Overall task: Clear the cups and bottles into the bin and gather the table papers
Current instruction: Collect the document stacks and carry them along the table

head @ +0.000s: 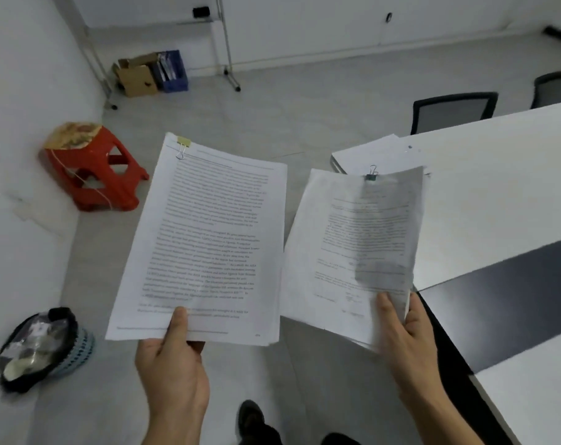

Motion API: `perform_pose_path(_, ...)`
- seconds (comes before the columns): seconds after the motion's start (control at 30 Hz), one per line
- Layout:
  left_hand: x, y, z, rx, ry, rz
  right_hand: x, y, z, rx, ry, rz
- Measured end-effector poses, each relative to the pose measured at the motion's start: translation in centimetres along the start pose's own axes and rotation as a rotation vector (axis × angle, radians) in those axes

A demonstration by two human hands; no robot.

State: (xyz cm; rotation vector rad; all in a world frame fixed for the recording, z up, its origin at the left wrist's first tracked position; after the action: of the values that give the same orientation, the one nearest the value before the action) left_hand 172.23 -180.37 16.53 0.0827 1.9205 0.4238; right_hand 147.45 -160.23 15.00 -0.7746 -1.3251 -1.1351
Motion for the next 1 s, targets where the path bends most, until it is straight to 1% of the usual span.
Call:
perform_pose_path(0.1,-0.9,-5.0,-7.6,0.133,-0.077,0.015,2.5,-2.9,-0.8,-0.173,-0.039,0.02)
perform_pose_path(0.17,-1.2,-7.0,-12.9,0.25,-0.114,0.016,3.3,-4.5,-1.1,-0.26,-0.074,0.006)
perform_pose_path(0.27,0.5,-9.4,-20.0,0.39,-0.167,0.041,3.4,-7.5,-1.9,-0.375,-0.134,-0.003)
perform_pose_path(0.4,5.4,-11.6,-28.7,0.503,-0.269,0.094,1.7,-13.2,-3.2,-0.507,-0.215,-0.046)
perform_pose_path(0.5,8.1,-12.4,-35.3,0.552,-0.314,0.126,1.2,-18.8,-3.6,-0.577,-0.229,-0.089)
perform_pose_path(0.57,8.7,-13.1,-39.9,0.598,-0.338,0.127,1.5,-22.7,-3.9,-0.625,-0.236,-0.104)
perform_pose_path(0.67,9.0,-14.3,-46.7,0.67,-0.344,0.096,2.9,-28.6,-4.3,-0.654,-0.234,-0.105)
perform_pose_path(0.8,10.8,-15.2,-53.6,0.742,-0.363,0.108,3.7,-33.2,-3.7,-0.737,-0.239,-0.131)
perform_pose_path(0.9,15.1,-15.5,-57.9,0.817,-0.437,0.179,3.0,-35.0,-2.6,-0.838,-0.207,-0.177)
perform_pose_path(1.0,21.6,-16.2,-61.6,0.882,-0.579,0.262,1.6,-35.7,-1.6,-0.988,-0.188,-0.241)
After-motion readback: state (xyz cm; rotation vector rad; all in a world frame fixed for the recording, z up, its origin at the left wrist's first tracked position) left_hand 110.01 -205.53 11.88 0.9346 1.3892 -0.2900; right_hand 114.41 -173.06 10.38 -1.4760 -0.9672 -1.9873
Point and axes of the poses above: each hand's wrist, its own y-axis away from the middle knuckle, its own z-axis out of the back of the hand, x = y × z, the point moved 6 cm from there along -y, towards the middle knuckle, and after that the axes turned 5 degrees about -x, right-handed, at the moved point
